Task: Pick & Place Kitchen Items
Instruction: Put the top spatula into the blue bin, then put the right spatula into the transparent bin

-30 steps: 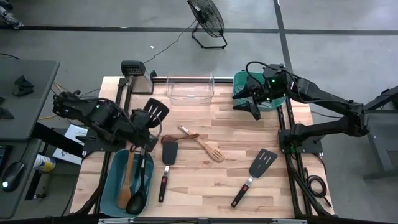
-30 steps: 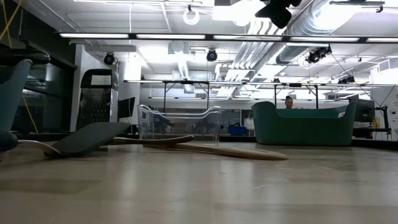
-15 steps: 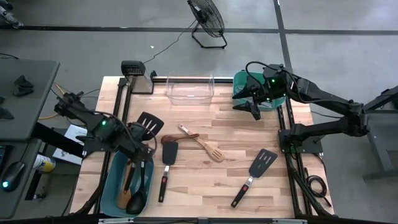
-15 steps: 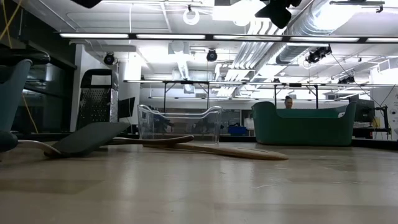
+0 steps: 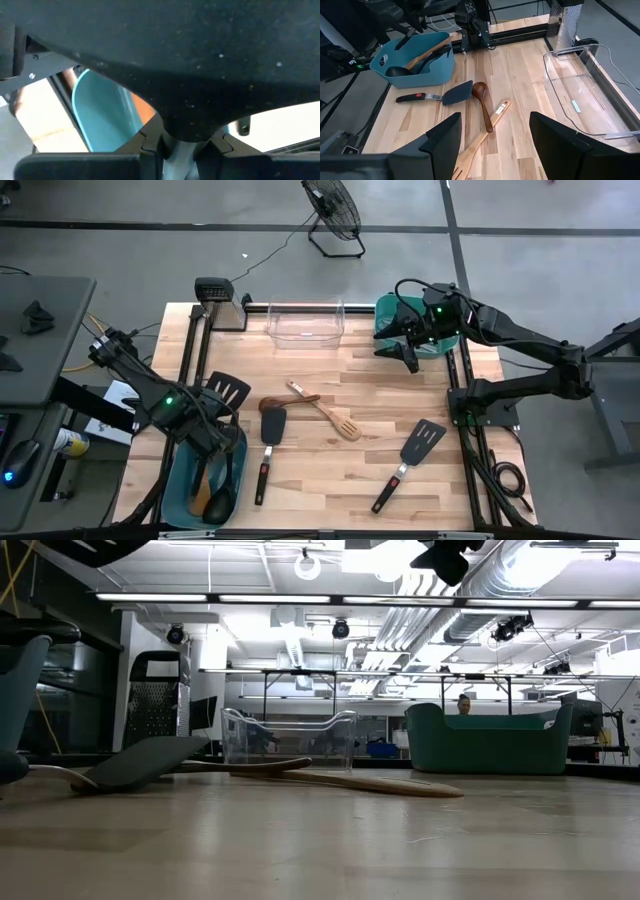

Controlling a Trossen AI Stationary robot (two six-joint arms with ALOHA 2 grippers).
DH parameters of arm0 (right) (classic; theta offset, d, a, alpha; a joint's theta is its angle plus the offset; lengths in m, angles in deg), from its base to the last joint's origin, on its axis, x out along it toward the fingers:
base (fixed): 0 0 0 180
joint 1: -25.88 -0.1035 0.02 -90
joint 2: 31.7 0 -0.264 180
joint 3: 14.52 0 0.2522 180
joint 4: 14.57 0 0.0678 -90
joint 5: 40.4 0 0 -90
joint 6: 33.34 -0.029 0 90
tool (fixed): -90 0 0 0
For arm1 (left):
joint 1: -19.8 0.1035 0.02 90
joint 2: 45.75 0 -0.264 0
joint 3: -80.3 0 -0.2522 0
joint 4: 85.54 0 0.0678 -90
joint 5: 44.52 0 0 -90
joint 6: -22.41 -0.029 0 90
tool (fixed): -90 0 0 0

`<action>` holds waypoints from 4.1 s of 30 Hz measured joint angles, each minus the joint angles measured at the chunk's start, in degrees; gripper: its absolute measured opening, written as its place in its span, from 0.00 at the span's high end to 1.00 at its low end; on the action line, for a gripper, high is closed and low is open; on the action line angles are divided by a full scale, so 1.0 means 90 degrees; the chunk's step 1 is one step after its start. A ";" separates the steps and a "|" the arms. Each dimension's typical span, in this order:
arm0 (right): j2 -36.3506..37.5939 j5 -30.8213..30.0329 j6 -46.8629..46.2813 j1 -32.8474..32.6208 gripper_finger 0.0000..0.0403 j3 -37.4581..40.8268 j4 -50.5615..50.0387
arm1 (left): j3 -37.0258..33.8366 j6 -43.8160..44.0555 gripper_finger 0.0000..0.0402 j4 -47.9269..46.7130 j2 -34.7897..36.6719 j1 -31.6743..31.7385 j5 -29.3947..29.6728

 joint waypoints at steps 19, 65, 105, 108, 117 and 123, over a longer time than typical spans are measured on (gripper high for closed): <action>0.0000 -0.0168 -0.0022 -0.0005 0.44 0.0000 -0.0110 | -0.1266 0.0046 0.83 0.1293 0.0002 -0.0336 -0.0512; 0.0000 -0.0169 -0.0022 -0.0005 0.44 0.0002 -0.0385 | -0.1587 0.0313 0.69 0.1498 0.0012 -0.0335 -0.0676; 0.0002 -0.0166 -0.0674 -0.0005 0.44 0.0002 -0.2397 | 0.0710 -0.0915 0.68 0.0079 0.0022 -0.0202 0.5320; 0.0002 -0.0168 -0.1232 -0.0020 0.44 0.0002 -0.2704 | 0.0710 -0.1478 0.68 0.0089 0.0022 0.0106 0.5630; 0.0002 -0.1074 -0.3419 -0.0692 0.44 0.0002 -0.4057 | 0.0710 -0.4201 0.68 0.0619 0.0022 0.1490 0.5696; 0.0002 -0.2012 -0.5812 -0.1740 0.44 0.0002 -0.4371 | 0.0709 -0.6376 0.68 0.1462 0.0022 0.2174 0.5347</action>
